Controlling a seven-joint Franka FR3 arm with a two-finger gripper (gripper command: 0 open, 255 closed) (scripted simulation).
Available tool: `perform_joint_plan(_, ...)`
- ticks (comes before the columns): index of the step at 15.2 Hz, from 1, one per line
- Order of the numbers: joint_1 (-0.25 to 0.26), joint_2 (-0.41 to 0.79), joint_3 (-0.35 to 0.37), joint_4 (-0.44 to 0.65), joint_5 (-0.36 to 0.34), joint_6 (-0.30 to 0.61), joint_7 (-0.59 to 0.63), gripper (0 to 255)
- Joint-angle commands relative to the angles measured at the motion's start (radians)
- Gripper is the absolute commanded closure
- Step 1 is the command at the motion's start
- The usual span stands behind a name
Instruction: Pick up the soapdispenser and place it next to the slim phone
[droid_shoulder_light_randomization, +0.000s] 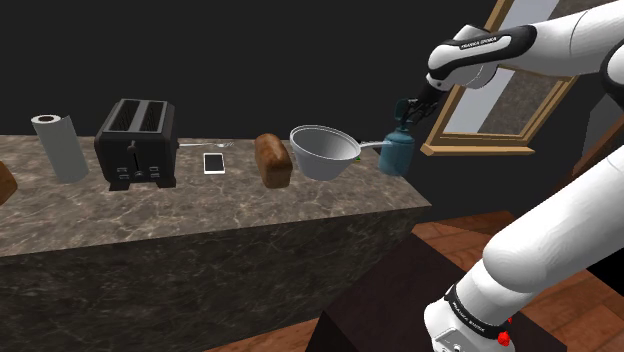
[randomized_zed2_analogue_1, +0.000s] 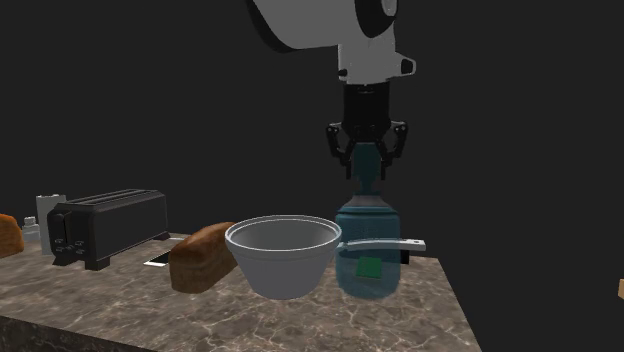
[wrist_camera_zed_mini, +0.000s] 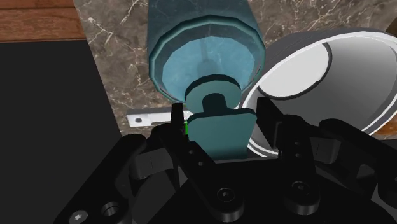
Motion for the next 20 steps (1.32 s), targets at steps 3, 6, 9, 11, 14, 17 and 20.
perform_joint_plan(3, 0.001, -0.011, 0.004, 0.044, -0.006, -0.054, 0.009, 255)
perform_joint_plan(6, 0.001, -0.017, 0.007, 0.079, -0.01, -0.094, 0.013, 255)
perform_joint_plan(9, 0.001, -0.021, 0.008, 0.115, -0.012, -0.134, 0.016, 255)
perform_joint_plan(11, 0.002, -0.022, 0.01, 0.141, -0.013, -0.161, 0.018, 255)
perform_joint_plan(14, 0.002, -0.023, 0.011, 0.181, -0.013, -0.201, 0.02, 255)
perform_joint_plan(17, 0.003, -0.021, 0.012, 0.223, -0.013, -0.241, 0.022, 255)
perform_joint_plan(20, 0.004, -0.017, 0.012, 0.267, -0.012, -0.282, 0.023, 255)
